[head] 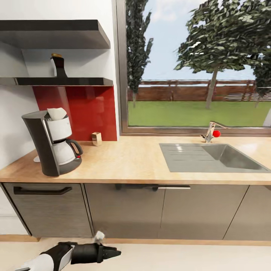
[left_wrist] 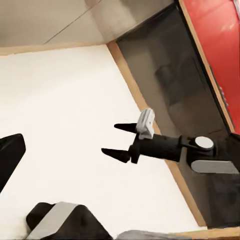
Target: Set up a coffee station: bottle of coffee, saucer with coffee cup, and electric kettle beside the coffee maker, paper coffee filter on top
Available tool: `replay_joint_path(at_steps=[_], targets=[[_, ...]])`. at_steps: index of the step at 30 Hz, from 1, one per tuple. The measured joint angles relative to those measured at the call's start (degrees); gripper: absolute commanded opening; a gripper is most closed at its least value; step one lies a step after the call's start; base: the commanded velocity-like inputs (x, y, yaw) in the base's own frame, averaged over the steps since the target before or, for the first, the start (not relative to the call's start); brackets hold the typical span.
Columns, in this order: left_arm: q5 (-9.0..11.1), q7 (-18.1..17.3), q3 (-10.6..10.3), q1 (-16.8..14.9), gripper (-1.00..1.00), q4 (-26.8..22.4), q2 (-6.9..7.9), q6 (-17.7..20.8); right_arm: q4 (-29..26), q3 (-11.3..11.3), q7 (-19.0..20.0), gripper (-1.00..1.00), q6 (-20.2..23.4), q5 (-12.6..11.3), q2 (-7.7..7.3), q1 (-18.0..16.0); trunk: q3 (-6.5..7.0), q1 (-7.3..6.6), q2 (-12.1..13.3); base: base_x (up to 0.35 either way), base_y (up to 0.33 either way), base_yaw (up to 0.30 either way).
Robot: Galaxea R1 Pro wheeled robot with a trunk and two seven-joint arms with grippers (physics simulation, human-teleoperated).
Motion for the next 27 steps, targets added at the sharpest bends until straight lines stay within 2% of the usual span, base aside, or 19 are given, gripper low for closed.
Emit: replay_joint_path(at_steps=[1,3,4,5,6,7,10,11,12,13,14,17,22,27], targets=[[0.1,0.0,-0.2,1.5,1.0,0.0,1.24,-0.4,0.0,0.0,0.0,1.0,0.0,0.0,-0.01,0.0,-0.01,0.0,0.0,0.0,0.0,0.0],[0.2,-0.1,0.1,2.8,1.0,0.0,2.48,-0.9,0.0,0.0,0.0,1.0,0.0,0.0,-0.01,0.0,0.0,0.0,0.0,0.0,0.0,0.0],[0.5,-0.1,0.2,5.5,1.0,0.0,4.91,-1.9,-0.1,0.0,0.0,1.0,0.0,0.0,-0.02,0.0,0.0,0.0,0.0,0.0,0.0,0.0],[1.4,-0.1,-0.3,7.6,1.0,0.0,6.58,-2.6,-0.1,-0.1,0.0,1.0,0.0,-0.1,-0.02,0.0,-0.01,0.0,0.0,0.0,0.0,0.0],[2.1,-0.1,0.2,8.5,1.0,0.0,7.26,-3.0,-0.1,-0.1,0.0,1.0,0.0,-0.1,-0.02,0.0,0.0,0.0,0.0,0.0,0.0,0.0],[4.3,-0.1,0.1,10.3,1.0,0.0,8.27,-3.7,-0.3,-0.2,0.0,1.0,0.0,-0.1,-0.02,0.0,-0.01,0.0,0.0,0.0,0.0,0.0],[8.3,-0.1,0.7,12.5,1.0,-0.1,9.65,-4.8,-0.4,-0.3,0.0,1.0,0.0,-0.1,-0.02,0.0,0.0,0.0,0.0,0.0,0.0,0.0],[10.4,0.0,0.8,13.7,1.0,-0.1,10.57,-5.4,-0.5,-0.3,-0.1,1.0,0.0,-0.1,-0.07,0.0,0.0,0.0,0.0,0.0,0.0,0.0],[11.3,0.0,1.0,14.3,1.0,-0.1,11.04,-5.6,-0.5,-0.3,-0.1,1.0,0.0,-0.1,-0.13,0.0,0.0,0.0,0.0,0.0,0.0,0.0],[12.8,0.1,1.0,15.7,1.0,-0.1,11.87,-6.0,-0.4,-0.4,-0.1,1.0,0.0,-0.2,-1.1,0.0,0.0,0.0,0.0,0.0,0.0,0.0],[13.5,0.1,1.1,16.5,1.0,-0.1,12.22,-6.1,-0.4,-0.6,-0.1,1.0,0.1,-0.4,-2.2,0.0,0.0,0.0,0.0,0.0,0.0,0.0],[14.3,0.2,1.3,17.8,1.0,0.0,12.53,-6.3,-0.3,-0.7,0.0,1.0,0.1,-0.7,-4.12,0.0,0.0,0.0,0.0,0.0,0.0,0.0],[14.5,0.3,1.4,18.2,1.0,0.0,12.4,-6.3,-0.2,-0.6,0.0,1.0,0.2,-0.8,-4.78,0.0,0.0,0.0,0.0,0.0,0.0,0.0],[14.6,1.1,1.4,18.4,1.0,0.0,11.15,-6.2,0.1,-0.6,0.1,1.0,0.2,-0.9,-4.92,0.0,0.0,0.0,0.0,0.0,0.0,0.0]])
